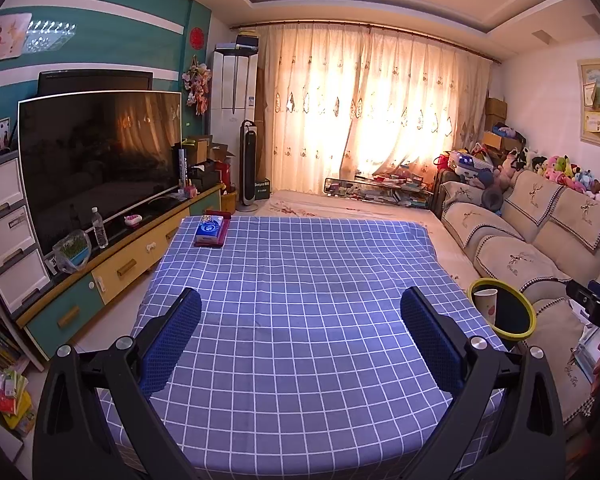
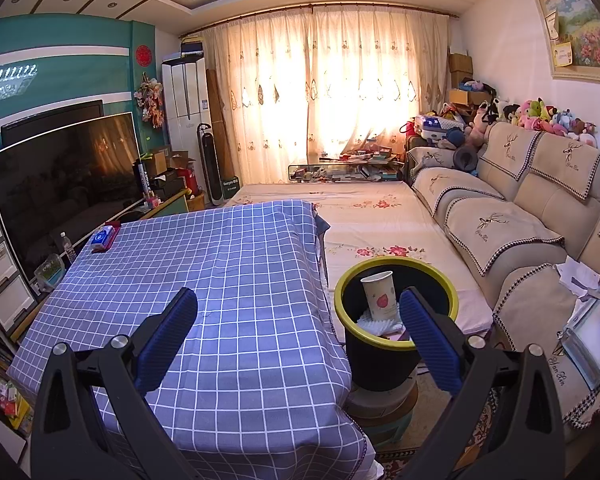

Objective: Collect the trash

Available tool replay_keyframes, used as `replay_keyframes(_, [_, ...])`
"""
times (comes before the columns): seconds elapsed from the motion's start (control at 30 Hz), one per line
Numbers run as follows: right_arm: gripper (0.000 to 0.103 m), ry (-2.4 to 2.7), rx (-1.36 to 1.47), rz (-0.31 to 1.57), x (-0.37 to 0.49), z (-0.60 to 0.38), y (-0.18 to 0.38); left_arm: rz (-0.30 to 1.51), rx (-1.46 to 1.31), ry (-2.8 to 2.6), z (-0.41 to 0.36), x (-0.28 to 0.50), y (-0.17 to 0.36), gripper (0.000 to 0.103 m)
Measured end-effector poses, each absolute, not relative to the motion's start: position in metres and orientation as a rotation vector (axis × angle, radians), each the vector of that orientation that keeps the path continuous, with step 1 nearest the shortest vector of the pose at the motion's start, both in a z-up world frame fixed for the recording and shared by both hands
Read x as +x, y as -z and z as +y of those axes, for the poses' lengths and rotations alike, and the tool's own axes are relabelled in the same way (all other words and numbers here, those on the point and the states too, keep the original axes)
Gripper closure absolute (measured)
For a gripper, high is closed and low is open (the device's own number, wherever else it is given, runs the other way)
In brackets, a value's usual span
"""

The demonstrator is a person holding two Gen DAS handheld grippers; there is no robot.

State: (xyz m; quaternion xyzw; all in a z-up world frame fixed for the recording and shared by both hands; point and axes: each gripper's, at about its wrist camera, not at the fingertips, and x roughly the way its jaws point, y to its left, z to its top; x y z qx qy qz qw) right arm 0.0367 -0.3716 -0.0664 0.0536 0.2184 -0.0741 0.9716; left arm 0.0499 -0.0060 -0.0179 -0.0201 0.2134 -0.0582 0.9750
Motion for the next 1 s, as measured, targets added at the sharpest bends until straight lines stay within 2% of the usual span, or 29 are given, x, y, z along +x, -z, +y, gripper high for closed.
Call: replay_keyframes(1.0, [0.007,0.147,0.115,0.45,0.0379,-0.3713,0.07,0.443,-0.034,0.12,-0.0093,0.052,0.0241,0.005])
